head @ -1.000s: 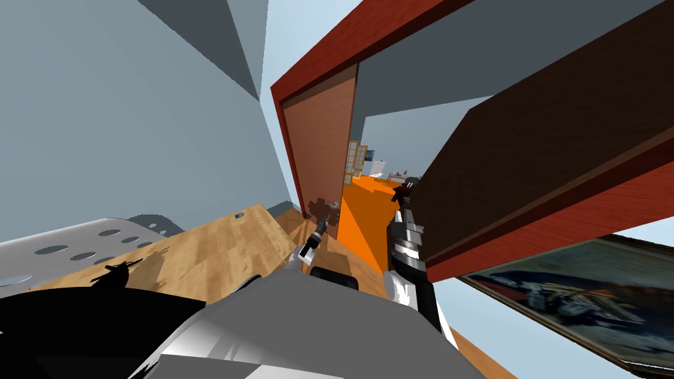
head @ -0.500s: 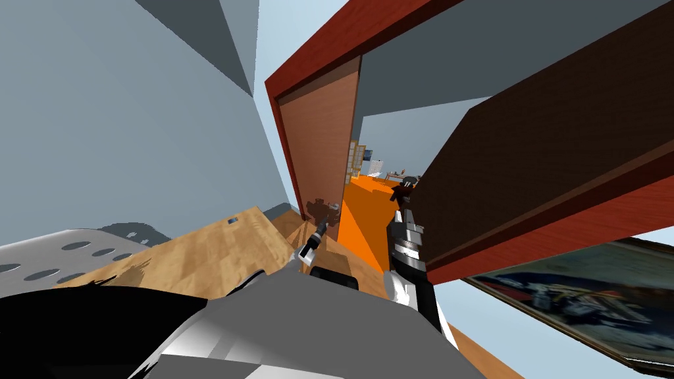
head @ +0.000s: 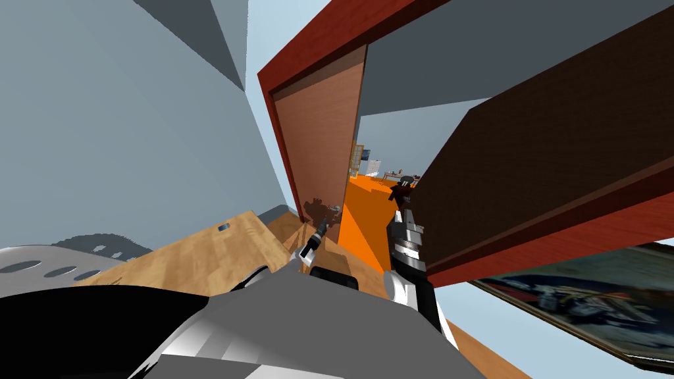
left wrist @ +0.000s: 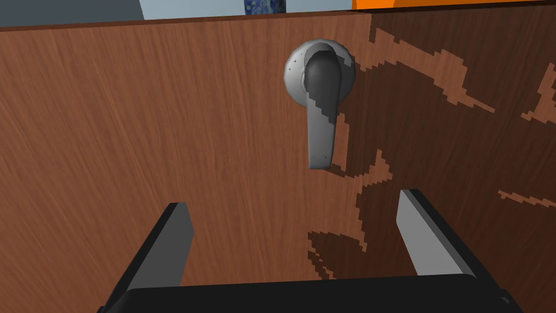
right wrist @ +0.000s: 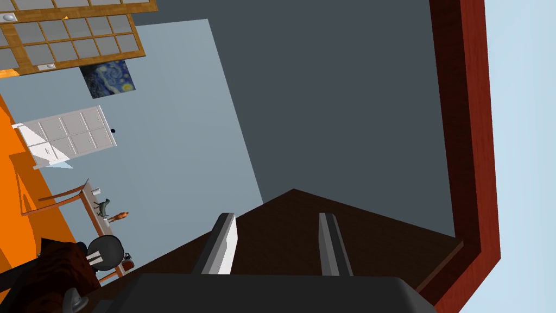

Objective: Push the door open

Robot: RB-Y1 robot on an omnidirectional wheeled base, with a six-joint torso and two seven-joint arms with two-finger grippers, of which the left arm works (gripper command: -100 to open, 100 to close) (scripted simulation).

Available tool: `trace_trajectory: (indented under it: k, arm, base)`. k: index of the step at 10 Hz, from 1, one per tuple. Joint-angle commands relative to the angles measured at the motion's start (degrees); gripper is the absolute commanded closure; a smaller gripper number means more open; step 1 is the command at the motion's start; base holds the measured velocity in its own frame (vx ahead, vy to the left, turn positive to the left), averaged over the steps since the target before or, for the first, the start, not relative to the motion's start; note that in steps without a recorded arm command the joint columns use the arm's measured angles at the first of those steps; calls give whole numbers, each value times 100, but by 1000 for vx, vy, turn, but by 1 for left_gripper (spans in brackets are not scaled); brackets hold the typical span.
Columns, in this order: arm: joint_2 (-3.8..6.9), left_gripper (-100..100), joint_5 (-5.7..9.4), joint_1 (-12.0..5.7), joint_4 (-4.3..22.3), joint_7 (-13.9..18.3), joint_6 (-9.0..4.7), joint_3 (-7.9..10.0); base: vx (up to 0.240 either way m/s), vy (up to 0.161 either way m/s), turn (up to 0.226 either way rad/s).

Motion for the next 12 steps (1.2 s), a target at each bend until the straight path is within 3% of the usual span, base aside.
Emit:
trace_trajectory:
  k: [1,5,12]
  arm:
    - [-2,-100,9,-85,194,1,-39,-35]
    - [-21,-100,30,-308,707,-3,-143,-120]
    - [-50,-100,52,-296,722,-41,-154,-26]
  base:
    - [65,67,-78]
    - [85,108,-83]
    - [140,-31,-25]
